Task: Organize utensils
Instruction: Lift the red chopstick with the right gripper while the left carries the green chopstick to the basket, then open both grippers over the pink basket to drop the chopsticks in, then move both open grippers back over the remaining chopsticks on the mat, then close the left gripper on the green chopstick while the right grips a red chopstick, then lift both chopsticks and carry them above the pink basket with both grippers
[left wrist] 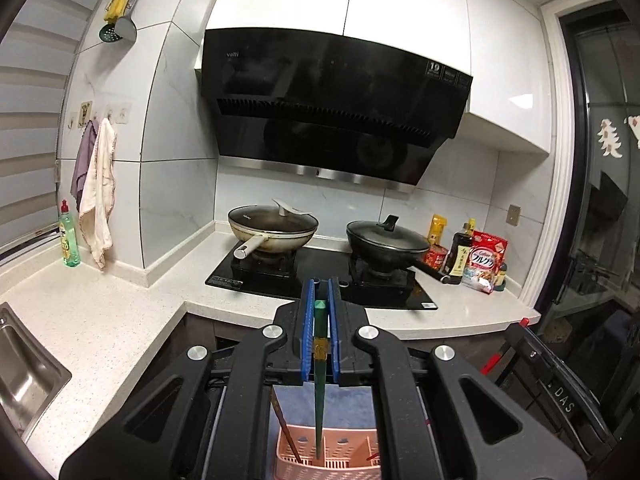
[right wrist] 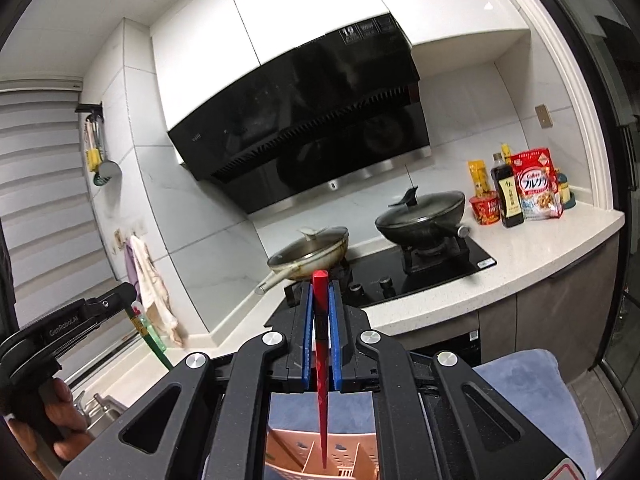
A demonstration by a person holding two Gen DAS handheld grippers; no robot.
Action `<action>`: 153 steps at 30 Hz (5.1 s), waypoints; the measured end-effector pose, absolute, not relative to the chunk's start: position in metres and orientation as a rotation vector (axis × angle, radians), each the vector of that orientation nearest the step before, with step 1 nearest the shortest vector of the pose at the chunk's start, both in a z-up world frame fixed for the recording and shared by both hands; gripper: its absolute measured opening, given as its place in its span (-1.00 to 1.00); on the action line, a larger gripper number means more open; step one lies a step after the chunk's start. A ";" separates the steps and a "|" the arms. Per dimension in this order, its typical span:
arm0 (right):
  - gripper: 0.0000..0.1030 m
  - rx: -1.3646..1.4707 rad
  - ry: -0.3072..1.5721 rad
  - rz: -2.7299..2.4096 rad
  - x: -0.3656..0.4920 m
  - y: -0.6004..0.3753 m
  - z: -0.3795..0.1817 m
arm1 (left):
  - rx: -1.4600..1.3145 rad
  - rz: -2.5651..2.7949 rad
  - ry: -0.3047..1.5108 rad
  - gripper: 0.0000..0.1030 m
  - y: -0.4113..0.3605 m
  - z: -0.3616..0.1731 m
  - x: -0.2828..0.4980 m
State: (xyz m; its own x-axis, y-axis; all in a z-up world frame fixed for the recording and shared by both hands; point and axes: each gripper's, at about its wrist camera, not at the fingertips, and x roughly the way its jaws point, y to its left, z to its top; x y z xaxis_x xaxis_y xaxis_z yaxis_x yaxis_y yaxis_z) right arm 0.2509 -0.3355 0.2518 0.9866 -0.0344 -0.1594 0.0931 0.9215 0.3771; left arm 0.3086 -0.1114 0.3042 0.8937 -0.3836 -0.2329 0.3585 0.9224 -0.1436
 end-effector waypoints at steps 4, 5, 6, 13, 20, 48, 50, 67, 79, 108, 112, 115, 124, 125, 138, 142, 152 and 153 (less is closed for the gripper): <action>-0.86 0.386 0.193 -0.065 0.266 -0.330 0.234 | -0.091 -0.382 0.286 -0.87 -0.117 0.289 0.323; -0.86 0.385 0.206 -0.065 0.269 -0.329 0.228 | -0.090 -0.380 0.296 -0.87 -0.118 0.284 0.326; -0.86 0.383 0.215 -0.065 0.271 -0.328 0.223 | -0.089 -0.382 0.305 -0.87 -0.118 0.280 0.329; -0.82 0.363 0.297 -0.072 0.283 -0.324 0.188 | -0.083 -0.381 0.383 -0.87 -0.118 0.246 0.343; -0.24 0.369 0.282 -0.088 0.267 -0.328 0.192 | -0.087 -0.362 0.430 -0.07 -0.112 0.230 0.337; 0.04 0.209 0.612 -0.134 0.052 -0.247 0.083 | -0.085 -0.247 0.738 0.60 0.003 0.091 0.163; 0.04 0.201 0.644 -0.143 0.040 -0.240 0.066 | -0.086 -0.233 0.766 0.60 0.008 0.074 0.152; -0.32 0.152 0.844 -0.115 0.005 -0.196 -0.021 | -0.036 -0.224 0.866 0.60 0.023 0.005 0.093; -0.61 0.159 0.863 -0.101 0.008 -0.191 -0.029 | -0.033 -0.247 0.890 0.60 0.025 -0.011 0.072; -0.73 0.165 0.884 -0.088 0.009 -0.191 -0.040 | 0.053 -0.240 0.916 0.57 0.004 -0.039 0.072; -0.73 0.174 0.884 -0.085 0.009 -0.192 -0.040 | 0.087 -0.221 0.904 0.39 0.000 -0.040 0.071; -0.73 0.174 0.883 -0.085 0.009 -0.192 -0.041 | 0.089 -0.223 0.899 0.16 0.001 -0.038 0.070; -0.73 0.167 0.882 -0.082 0.010 -0.192 -0.041 | 0.045 -0.276 0.916 -0.68 0.011 -0.034 0.073; -0.73 0.165 0.882 -0.080 0.010 -0.192 -0.040 | 0.041 -0.281 0.920 -0.70 0.011 -0.034 0.073; -0.86 0.175 0.830 -0.090 0.003 -0.203 -0.015 | -0.004 -0.320 0.952 -0.83 0.014 -0.015 0.074; -0.86 0.191 0.781 -0.099 0.000 -0.212 0.007 | -0.022 -0.338 0.928 -0.84 0.013 0.003 0.074; -0.86 0.192 0.626 -0.120 0.006 -0.234 0.075 | -0.060 -0.368 0.810 -0.85 0.016 0.067 0.085; -0.86 0.191 0.612 -0.124 0.007 -0.236 0.081 | -0.064 -0.371 0.800 -0.87 0.017 0.073 0.088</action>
State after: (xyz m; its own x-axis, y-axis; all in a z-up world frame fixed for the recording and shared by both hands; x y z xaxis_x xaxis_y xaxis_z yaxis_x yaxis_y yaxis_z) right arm 0.0075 -0.2361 0.0806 0.8118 -0.0589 -0.5809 0.1715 0.9751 0.1408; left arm 0.0878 0.0167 0.0731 0.6362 -0.3484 -0.6884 0.3002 0.9337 -0.1952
